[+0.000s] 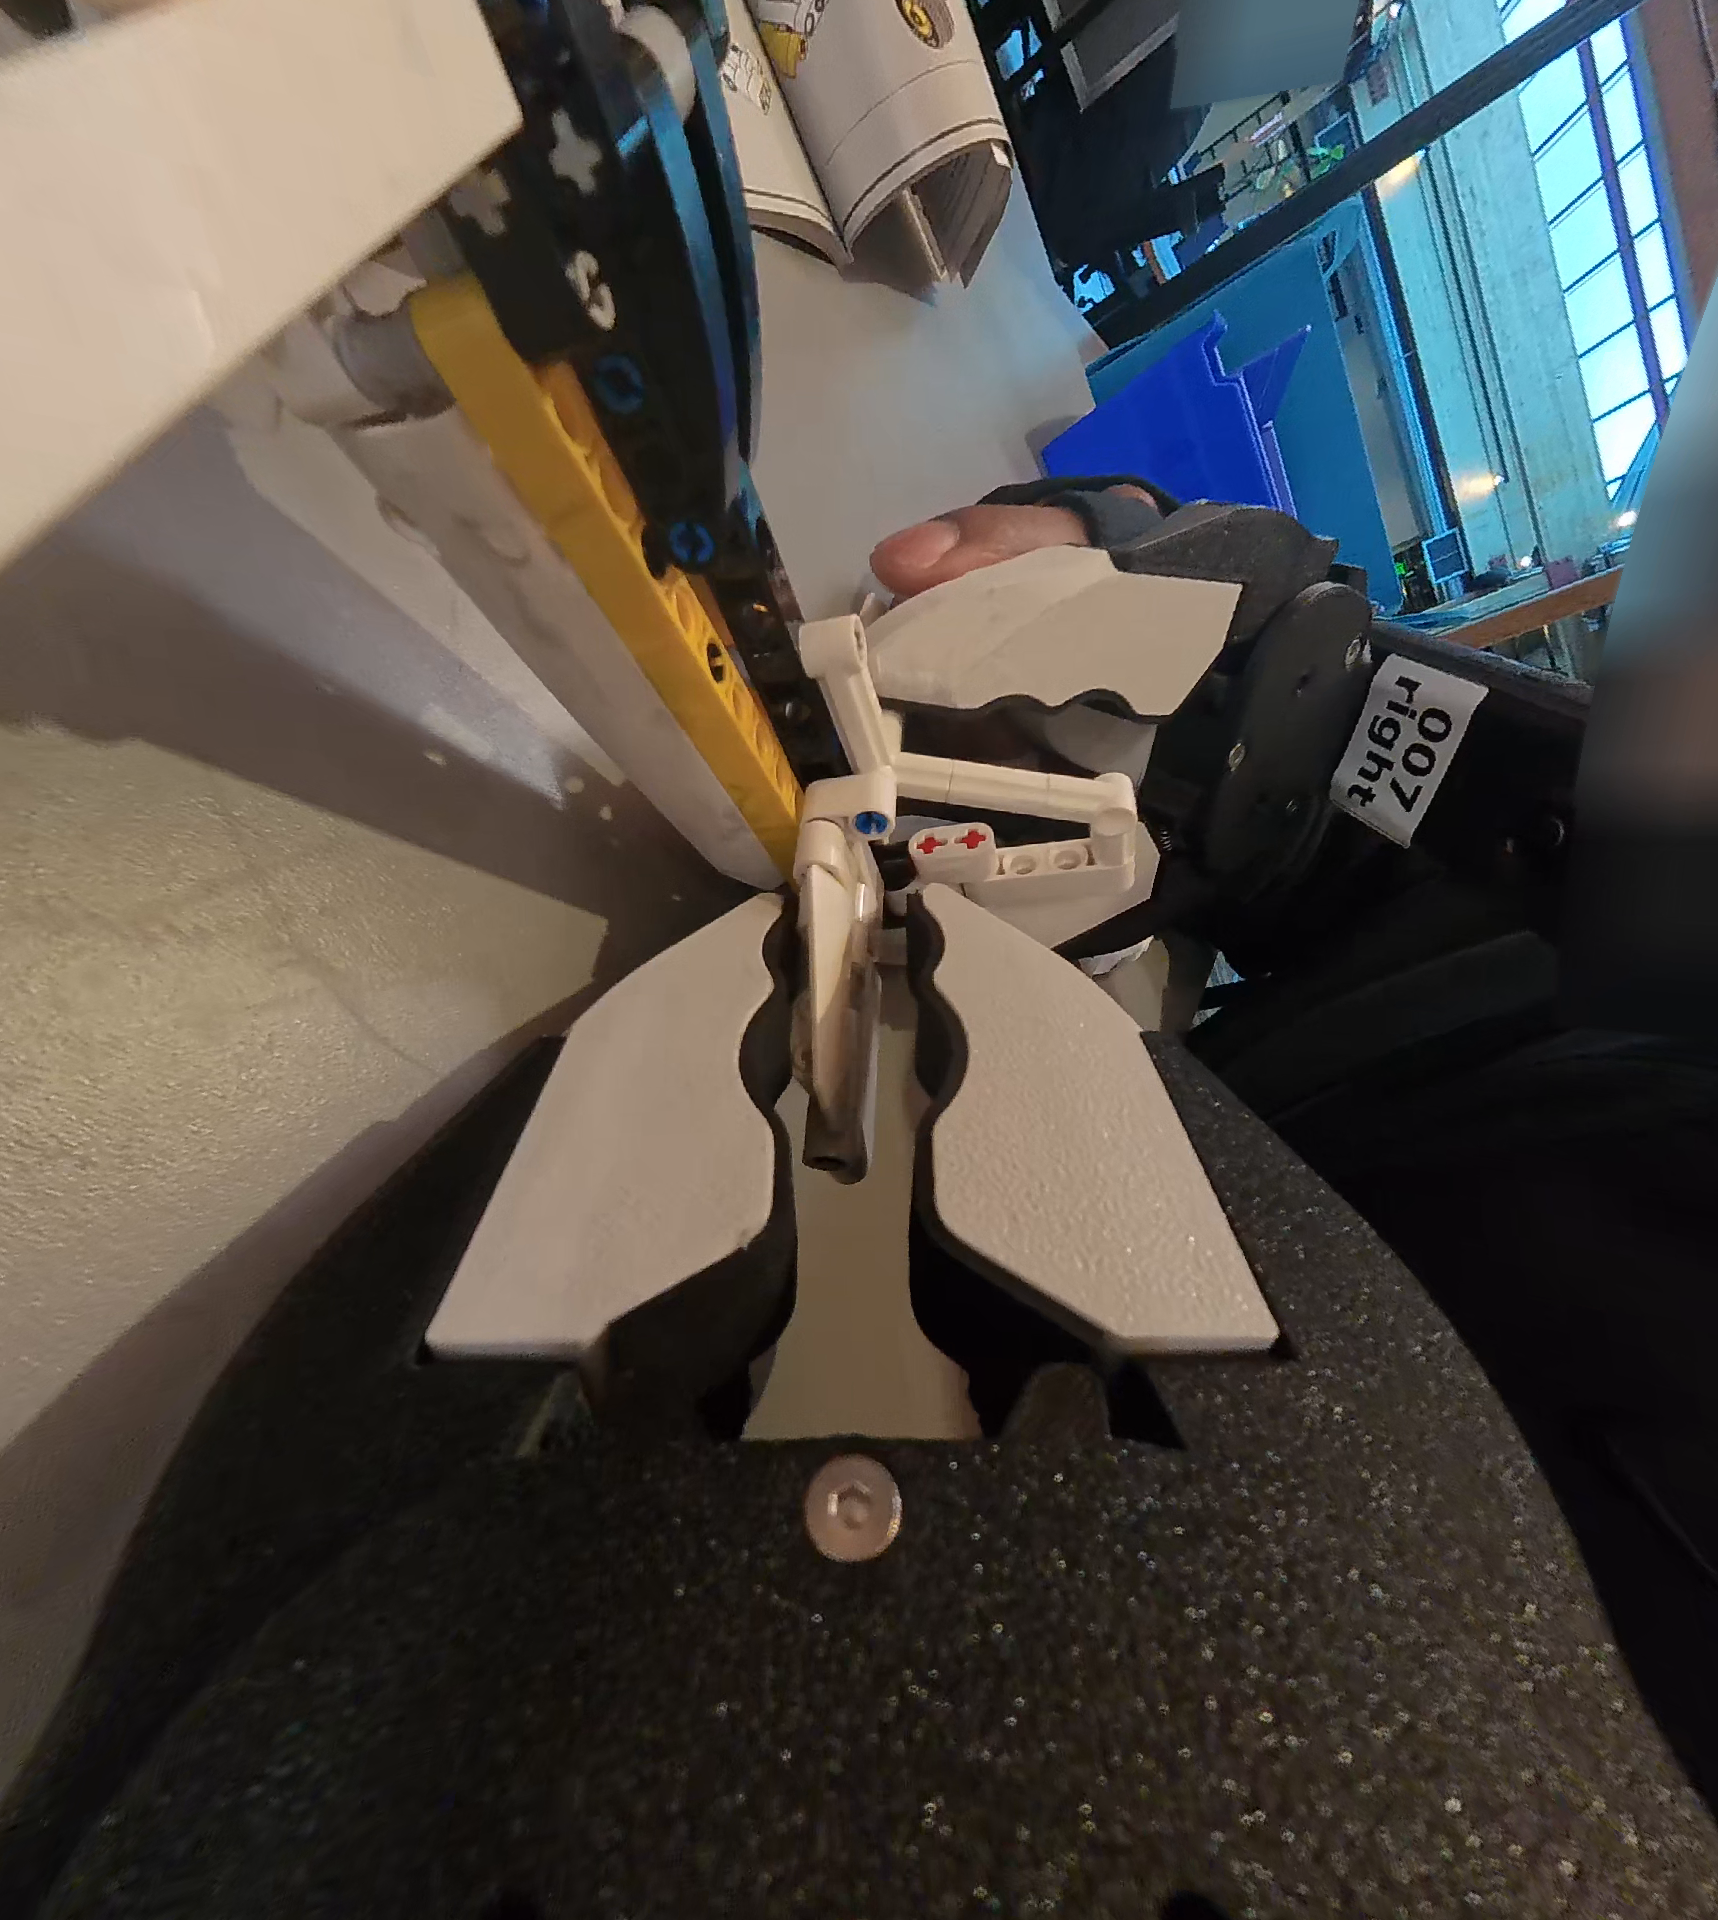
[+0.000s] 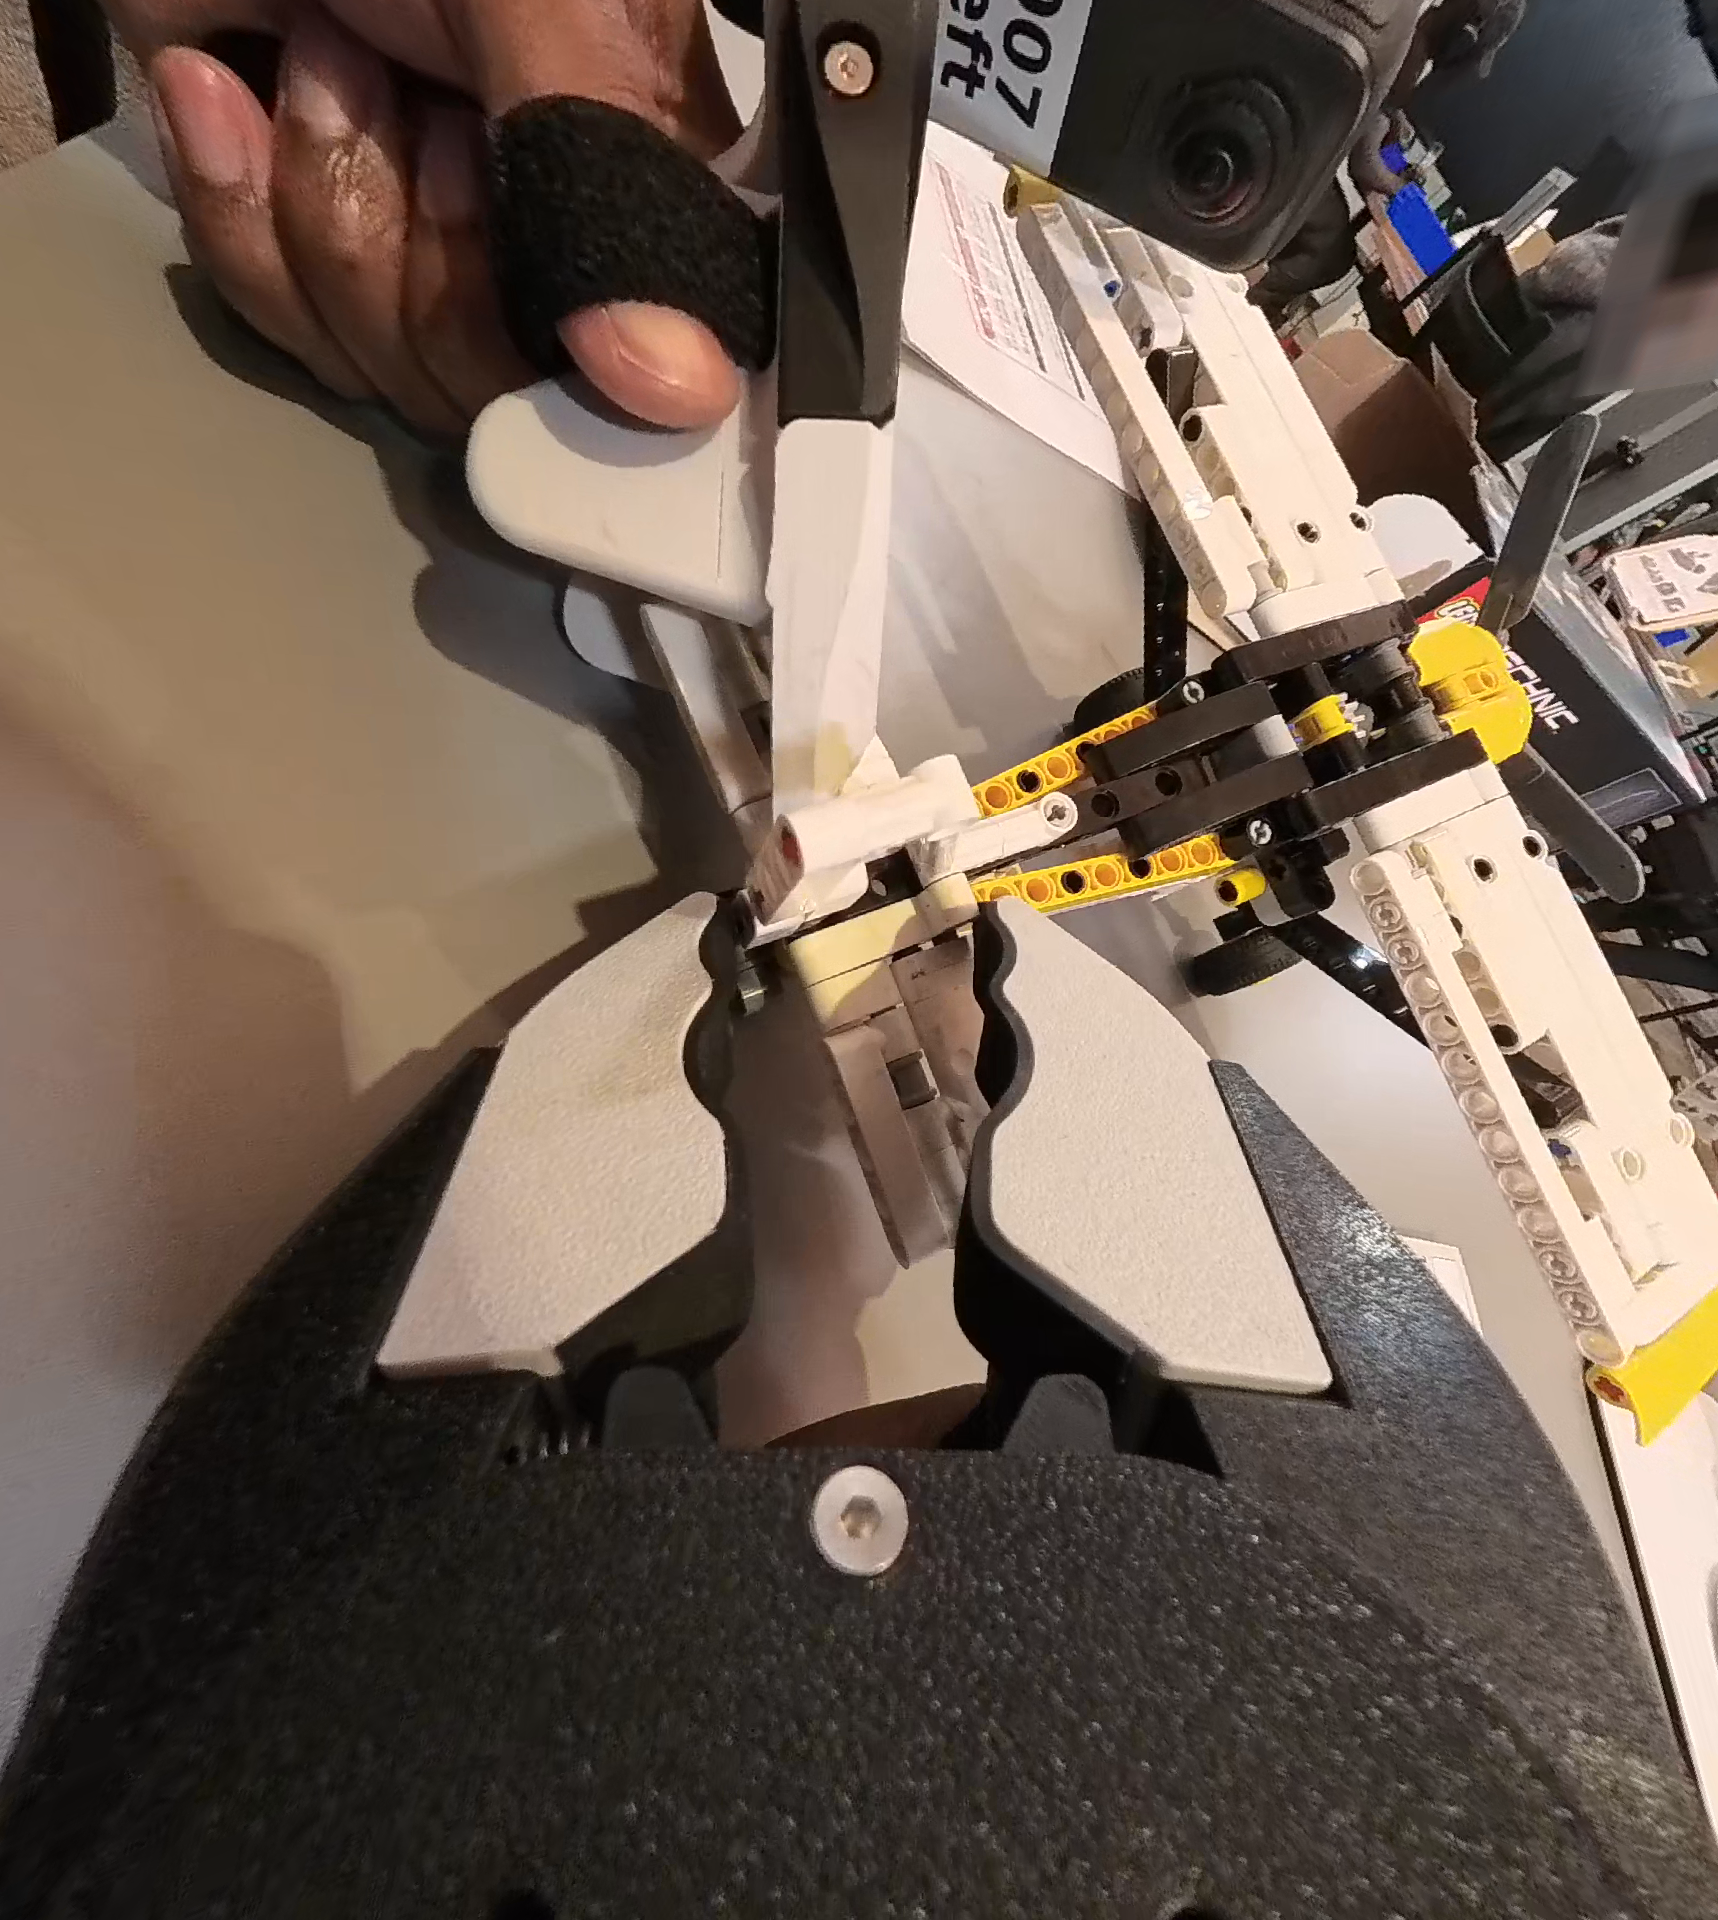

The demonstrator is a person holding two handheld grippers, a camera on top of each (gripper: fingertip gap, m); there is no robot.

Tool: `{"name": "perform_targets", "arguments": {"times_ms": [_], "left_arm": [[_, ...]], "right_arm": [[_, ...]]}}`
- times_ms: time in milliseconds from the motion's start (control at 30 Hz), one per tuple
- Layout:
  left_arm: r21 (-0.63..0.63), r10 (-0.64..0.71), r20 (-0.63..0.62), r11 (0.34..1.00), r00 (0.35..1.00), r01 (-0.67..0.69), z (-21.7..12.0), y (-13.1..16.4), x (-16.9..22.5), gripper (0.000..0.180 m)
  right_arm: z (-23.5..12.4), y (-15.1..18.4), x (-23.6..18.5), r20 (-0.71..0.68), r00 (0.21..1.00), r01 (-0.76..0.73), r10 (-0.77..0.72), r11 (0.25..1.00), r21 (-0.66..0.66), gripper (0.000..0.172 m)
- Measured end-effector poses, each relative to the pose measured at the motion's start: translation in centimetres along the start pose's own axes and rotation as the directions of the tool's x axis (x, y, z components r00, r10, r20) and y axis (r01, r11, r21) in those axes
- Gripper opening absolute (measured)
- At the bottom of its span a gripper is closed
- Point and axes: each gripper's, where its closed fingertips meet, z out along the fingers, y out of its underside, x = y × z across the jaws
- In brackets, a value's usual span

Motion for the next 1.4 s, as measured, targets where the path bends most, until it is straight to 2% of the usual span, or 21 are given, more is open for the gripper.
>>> {"name": "perform_targets", "arguments": {"times_ms": [1400], "left_arm": [[0.009, 0.017, 0.023, 1.000, 1.000, -0.018, -0.54, -0.18, -0.85, 0.014]], "right_arm": [[-0.04, 0.01, -0.14, 0.020, 1.000, -0.007, 0.007, 1.000, 0.008, 0.044]]}}
